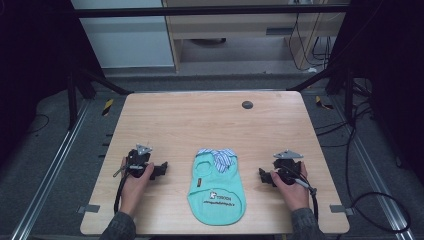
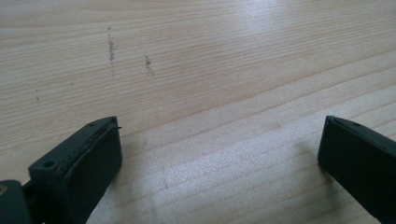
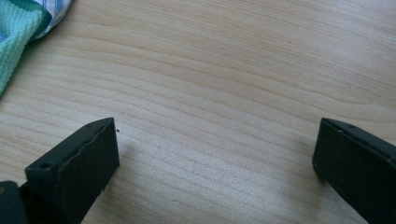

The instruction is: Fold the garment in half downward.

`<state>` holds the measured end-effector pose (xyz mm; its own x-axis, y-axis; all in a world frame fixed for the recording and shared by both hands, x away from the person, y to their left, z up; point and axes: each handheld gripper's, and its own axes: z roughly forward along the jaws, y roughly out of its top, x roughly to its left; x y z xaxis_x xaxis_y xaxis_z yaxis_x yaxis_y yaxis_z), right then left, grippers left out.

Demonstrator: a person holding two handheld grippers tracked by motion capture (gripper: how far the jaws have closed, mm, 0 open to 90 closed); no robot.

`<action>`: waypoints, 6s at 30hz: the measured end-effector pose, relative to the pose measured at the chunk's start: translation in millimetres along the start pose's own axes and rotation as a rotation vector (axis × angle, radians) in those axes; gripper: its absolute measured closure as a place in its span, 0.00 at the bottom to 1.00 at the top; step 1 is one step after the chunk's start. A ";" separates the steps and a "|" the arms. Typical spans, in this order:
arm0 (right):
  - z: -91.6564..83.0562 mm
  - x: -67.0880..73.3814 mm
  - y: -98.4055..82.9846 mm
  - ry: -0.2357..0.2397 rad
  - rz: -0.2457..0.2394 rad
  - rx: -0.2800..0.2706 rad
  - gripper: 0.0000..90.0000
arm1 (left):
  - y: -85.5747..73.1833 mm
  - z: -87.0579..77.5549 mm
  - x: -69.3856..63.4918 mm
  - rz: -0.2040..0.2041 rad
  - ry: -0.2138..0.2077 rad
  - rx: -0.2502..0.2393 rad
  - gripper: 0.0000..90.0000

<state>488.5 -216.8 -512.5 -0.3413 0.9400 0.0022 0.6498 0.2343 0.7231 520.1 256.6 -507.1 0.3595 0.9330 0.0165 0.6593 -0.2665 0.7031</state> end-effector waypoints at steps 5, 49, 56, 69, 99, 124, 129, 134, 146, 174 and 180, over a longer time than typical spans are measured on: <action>1.8 0.6 1.8 0.005 -0.010 -0.001 0.01 | 4.4 0.9 -2.1 0.039 -0.011 0.007 0.03; 51.6 63.0 93.1 0.212 -0.201 -0.005 0.82 | 90.9 41.4 -85.1 0.158 -0.276 0.006 0.53; 59.5 69.2 92.8 0.230 -0.207 0.032 0.79 | 84.6 54.1 -91.1 0.204 -0.270 0.067 0.50; 65.9 76.9 88.9 0.264 -0.194 0.077 0.68 | 76.3 54.1 -94.2 0.253 -0.289 0.032 0.53; 2.9 84.0 107.5 0.316 -0.370 0.024 0.94 | 96.7 -0.8 -103.8 0.357 -0.379 -0.021 0.96; -21.7 83.1 141.3 0.291 -0.441 -0.007 0.94 | 127.4 -24.2 -104.4 0.424 -0.334 -0.058 0.96; -25.1 84.5 146.7 0.293 -0.454 -0.020 0.94 | 133.7 -29.4 -100.7 0.433 -0.326 -0.068 0.96; -28.7 85.9 151.2 0.286 -0.463 -0.026 0.94 | 138.4 -32.7 -99.3 0.429 -0.328 -0.076 0.96; -35.3 81.1 161.3 0.273 -0.463 -0.044 0.94 | 147.3 -37.5 -99.2 0.410 -0.337 -0.105 0.96; -39.8 76.1 171.6 0.242 -0.472 -0.059 0.94 | 162.0 -39.7 -100.5 0.405 -0.328 -0.127 0.96; -41.2 75.4 175.0 0.239 -0.469 -0.068 0.94 | 166.1 -41.3 -101.0 0.406 -0.319 -0.140 0.96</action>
<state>548.5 -115.1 -357.2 -0.7348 0.6538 -0.1805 0.3479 0.5918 0.7271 566.0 128.1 -362.6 0.7645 0.6359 0.1053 0.3386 -0.5352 0.7739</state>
